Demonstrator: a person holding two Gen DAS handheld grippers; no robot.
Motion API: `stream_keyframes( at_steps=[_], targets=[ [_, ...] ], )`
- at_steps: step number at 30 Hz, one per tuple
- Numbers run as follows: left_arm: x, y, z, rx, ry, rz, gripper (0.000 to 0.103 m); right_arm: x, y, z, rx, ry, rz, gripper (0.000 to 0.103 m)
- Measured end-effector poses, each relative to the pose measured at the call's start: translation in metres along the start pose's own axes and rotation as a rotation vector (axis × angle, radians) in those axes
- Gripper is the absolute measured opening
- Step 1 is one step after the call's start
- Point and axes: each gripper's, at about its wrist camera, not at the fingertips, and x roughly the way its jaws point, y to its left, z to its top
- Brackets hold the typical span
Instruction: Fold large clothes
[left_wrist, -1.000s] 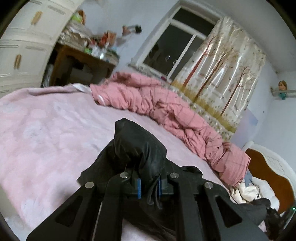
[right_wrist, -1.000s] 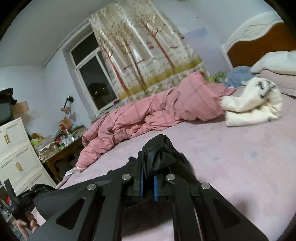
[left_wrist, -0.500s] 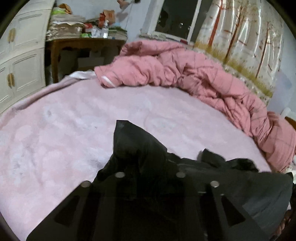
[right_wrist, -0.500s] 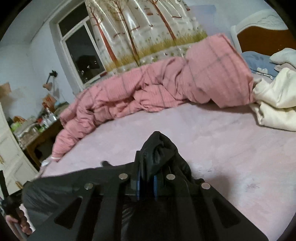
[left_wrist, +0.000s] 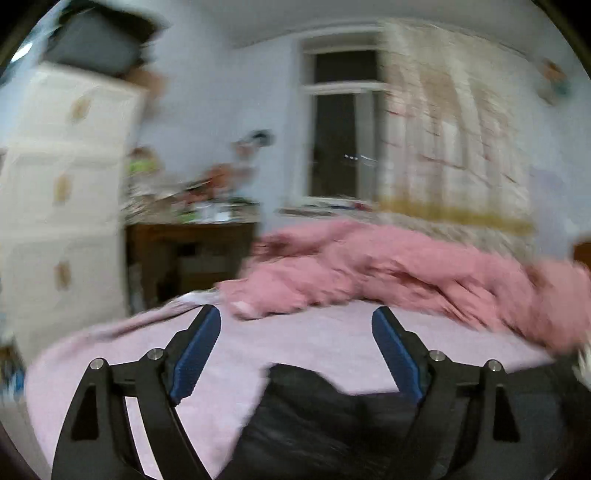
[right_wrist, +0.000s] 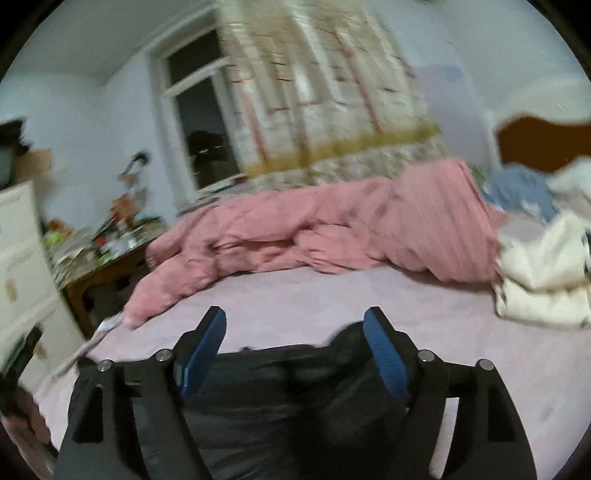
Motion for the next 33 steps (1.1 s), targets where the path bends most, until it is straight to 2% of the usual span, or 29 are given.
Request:
stream_keyframes(
  at_steps=[2,4,6,7,11,13,16,19,22,24,27,29,31,33],
  targets=[
    [0.007,-0.031,-0.005,0.104,0.105,-0.073,0.083,0.015,0.035,-0.011,-0.121,0.143,0.101,0.079],
    [0.027,-0.061,-0.022,0.171,0.234,-0.164,0.082,0.033,0.062,-0.031,-0.181,0.224,0.165,0.079],
    [0.053,-0.081,-0.044,0.175,0.352,-0.265,0.080,0.053,0.078,-0.051,-0.213,0.250,0.146,0.079],
    [0.063,-0.088,-0.053,0.170,0.383,-0.280,0.079,0.065,0.084,-0.060,-0.230,0.275,0.121,0.079],
    [0.088,-0.103,-0.085,0.186,0.448,-0.258,0.078,0.103,0.078,-0.088,-0.211,0.400,0.047,0.079],
    [0.099,-0.111,-0.101,0.214,0.501,-0.235,0.079,0.114,0.068,-0.098,-0.175,0.464,0.054,0.079],
    [0.102,-0.115,-0.114,0.209,0.517,-0.250,0.079,0.118,0.060,-0.104,-0.174,0.468,0.056,0.079],
    [0.096,-0.110,-0.113,0.193,0.503,-0.268,0.078,0.117,0.065,-0.108,-0.213,0.445,0.033,0.079],
    [0.082,-0.101,-0.095,0.198,0.440,-0.273,0.078,0.098,0.064,-0.091,-0.202,0.312,0.009,0.079],
    [0.075,-0.092,-0.081,0.211,0.411,-0.248,0.078,0.090,0.060,-0.076,-0.210,0.251,-0.011,0.079],
    [0.081,-0.062,-0.064,0.170,0.467,-0.212,0.078,0.097,0.040,-0.060,-0.210,0.318,-0.089,0.079],
    [0.085,-0.035,-0.057,0.106,0.460,-0.203,0.078,0.100,0.017,-0.056,-0.148,0.336,-0.102,0.079],
    [0.096,-0.013,-0.055,0.081,0.475,-0.142,0.078,0.111,-0.009,-0.059,-0.084,0.389,-0.143,0.079],
    [0.114,0.003,-0.061,0.077,0.530,-0.097,0.077,0.123,-0.024,-0.067,-0.067,0.437,-0.157,0.079]
  ],
)
